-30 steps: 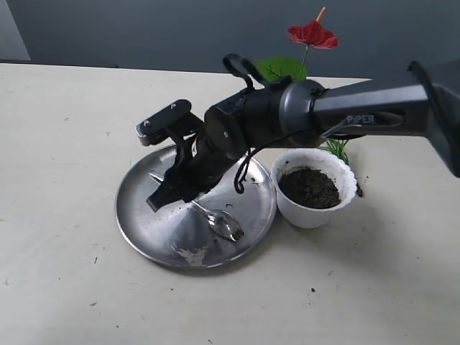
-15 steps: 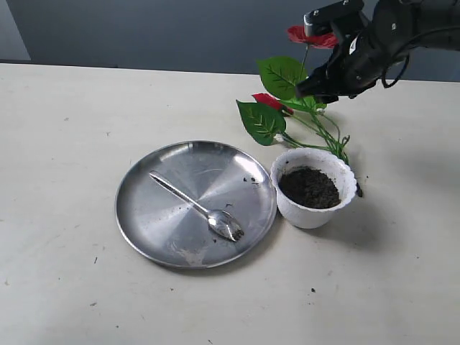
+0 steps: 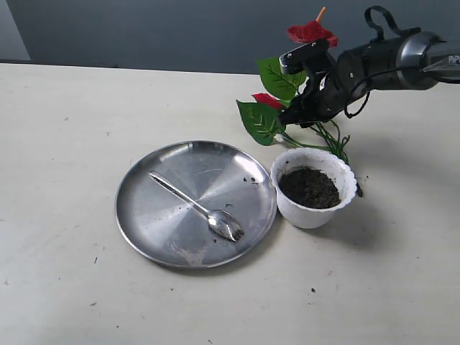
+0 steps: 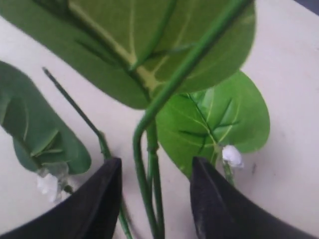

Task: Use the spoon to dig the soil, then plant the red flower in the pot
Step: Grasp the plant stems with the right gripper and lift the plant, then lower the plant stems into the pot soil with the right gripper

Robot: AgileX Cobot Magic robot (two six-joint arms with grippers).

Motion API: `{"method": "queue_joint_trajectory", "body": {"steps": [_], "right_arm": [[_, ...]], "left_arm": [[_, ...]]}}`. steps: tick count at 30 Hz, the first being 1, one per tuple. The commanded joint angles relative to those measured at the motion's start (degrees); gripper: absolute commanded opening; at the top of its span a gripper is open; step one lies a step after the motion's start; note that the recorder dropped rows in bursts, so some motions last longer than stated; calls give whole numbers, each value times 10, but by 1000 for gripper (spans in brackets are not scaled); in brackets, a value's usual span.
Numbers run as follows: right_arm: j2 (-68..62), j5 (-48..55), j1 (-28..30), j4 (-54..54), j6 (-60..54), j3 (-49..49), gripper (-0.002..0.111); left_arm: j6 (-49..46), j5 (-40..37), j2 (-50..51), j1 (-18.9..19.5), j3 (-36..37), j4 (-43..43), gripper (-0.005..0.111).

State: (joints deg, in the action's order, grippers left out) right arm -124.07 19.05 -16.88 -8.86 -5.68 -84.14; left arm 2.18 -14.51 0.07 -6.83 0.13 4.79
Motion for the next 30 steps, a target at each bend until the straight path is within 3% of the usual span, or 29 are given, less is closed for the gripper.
{"method": "queue_joint_trajectory", "body": {"steps": [1, 3, 13, 30], "right_arm": [[-18, 20, 2, -7, -2, -45, 16], [-18, 22, 2, -7, -2, -55, 0], [7, 76, 2, -7, 2, -89, 0], [171, 45, 21, -24, 84, -81, 0]], "left_arm": [[2, 8, -1, -3, -1, 0, 1], [2, 8, -1, -3, -1, 0, 1], [2, 8, -1, -3, -1, 0, 1], [2, 8, -1, -3, -1, 0, 1]]}}
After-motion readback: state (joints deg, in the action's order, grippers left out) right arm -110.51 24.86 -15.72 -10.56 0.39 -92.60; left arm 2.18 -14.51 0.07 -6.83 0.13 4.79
